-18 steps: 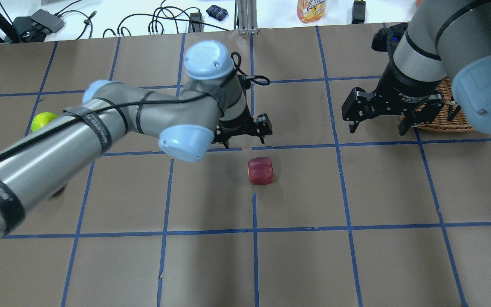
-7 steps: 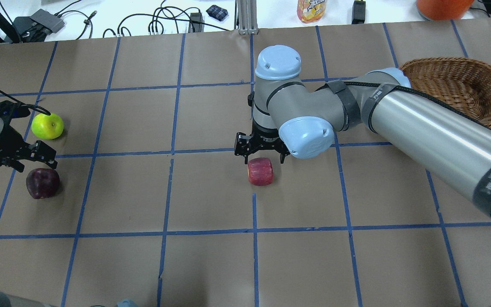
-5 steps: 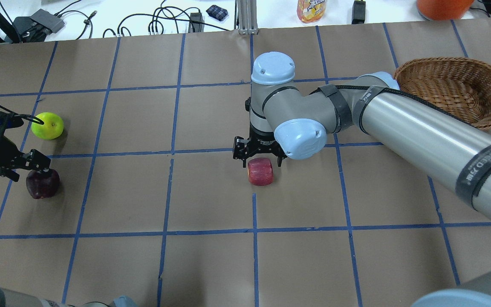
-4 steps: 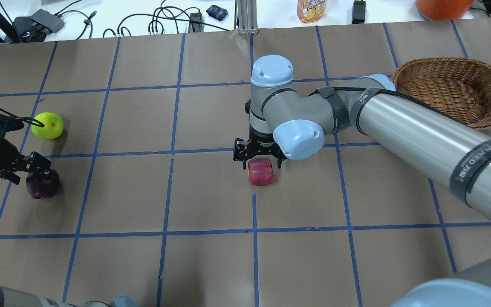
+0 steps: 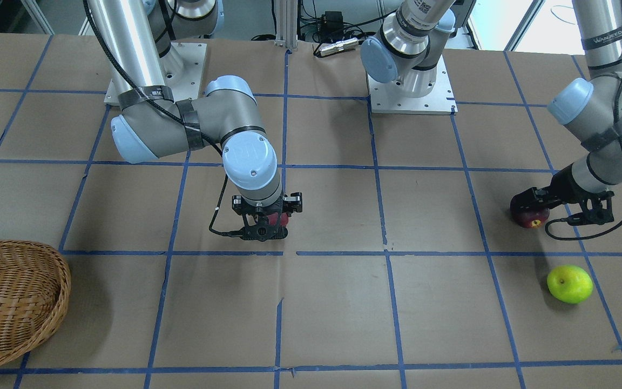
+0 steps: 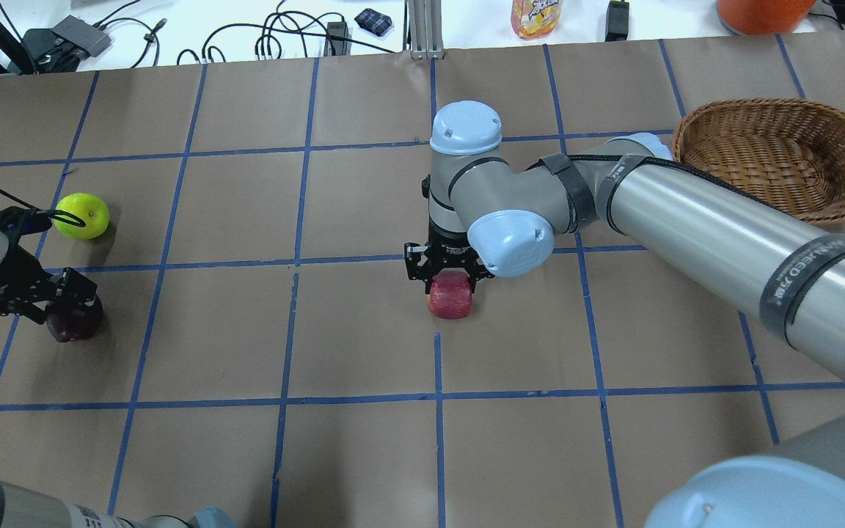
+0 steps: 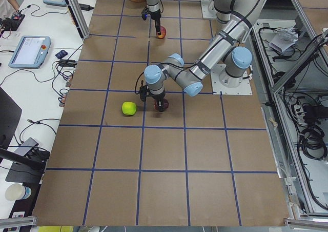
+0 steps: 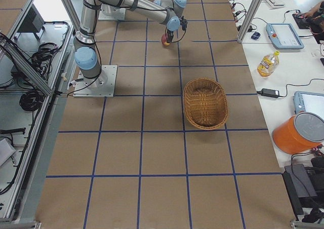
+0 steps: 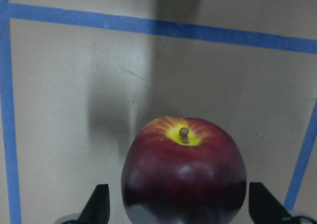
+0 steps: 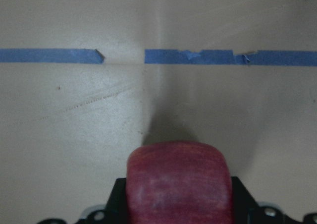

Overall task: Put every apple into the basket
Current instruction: 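Carry pink-red apple to basket with right while left lifts dark red apple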

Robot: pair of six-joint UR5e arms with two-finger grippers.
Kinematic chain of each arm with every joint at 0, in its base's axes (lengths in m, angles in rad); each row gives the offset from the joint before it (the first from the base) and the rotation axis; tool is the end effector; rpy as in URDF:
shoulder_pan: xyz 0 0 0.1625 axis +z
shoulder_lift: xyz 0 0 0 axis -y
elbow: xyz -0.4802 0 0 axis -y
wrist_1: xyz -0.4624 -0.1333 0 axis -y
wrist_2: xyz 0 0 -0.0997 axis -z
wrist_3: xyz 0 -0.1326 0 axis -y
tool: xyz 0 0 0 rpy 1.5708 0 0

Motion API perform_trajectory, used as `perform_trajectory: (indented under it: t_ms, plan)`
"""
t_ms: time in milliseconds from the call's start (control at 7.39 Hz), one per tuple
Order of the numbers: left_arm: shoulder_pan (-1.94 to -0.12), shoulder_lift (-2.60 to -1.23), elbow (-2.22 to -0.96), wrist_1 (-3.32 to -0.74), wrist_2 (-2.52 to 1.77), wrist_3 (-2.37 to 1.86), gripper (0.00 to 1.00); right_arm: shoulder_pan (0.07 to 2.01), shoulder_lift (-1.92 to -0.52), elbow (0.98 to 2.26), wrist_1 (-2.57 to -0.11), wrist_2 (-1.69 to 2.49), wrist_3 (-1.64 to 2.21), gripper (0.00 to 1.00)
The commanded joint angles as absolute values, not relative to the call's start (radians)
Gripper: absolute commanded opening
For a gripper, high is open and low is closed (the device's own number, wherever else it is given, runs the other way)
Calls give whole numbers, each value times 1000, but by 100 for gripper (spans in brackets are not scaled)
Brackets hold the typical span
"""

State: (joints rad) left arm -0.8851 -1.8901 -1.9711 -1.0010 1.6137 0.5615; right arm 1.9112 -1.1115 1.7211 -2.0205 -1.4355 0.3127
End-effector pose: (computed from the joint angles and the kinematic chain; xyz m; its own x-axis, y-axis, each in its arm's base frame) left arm 0.2668 -0.5276 0.1678 -0.9913 -0.1238 0.0436 -0.1161 0.9820 0.1489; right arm 0.3660 -0.5806 0.1826 -0.9969 -0.0092 -0.0777 -0.0241 0.9810 0.1925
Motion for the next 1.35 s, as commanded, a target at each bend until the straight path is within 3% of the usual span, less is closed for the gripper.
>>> perform_trajectory:
  t_ms: [0, 271, 406, 541, 812, 1218]
  plan:
    - [-885, -1907, -1970, -999, 1611, 575, 72, 1910, -1126, 1707, -2022, -1440, 316, 0]
    - [-900, -1878, -1956, -1050, 1624, 598, 18, 1882, -1161, 1599, -1956, -1453, 322, 0]
    - [-911, -1829, -1939, -1140, 1623, 597, 12, 1821, -1169, 1545, -1918, -1495, 319, 0]
    - [-964, -1794, -1915, -1182, 1615, 589, 12, 1722, -1170, 1495, -1825, -1511, 278, 0]
    - [-1195, -1734, -1910, -1203, 1547, 499, 12, 1550, -1170, 1451, -1802, -1514, 91, 0]
    - [-1614, -1801, -1876, -1041, 1409, -40, 9, 1384, -1163, 1446, -1813, -1611, -176, 0]
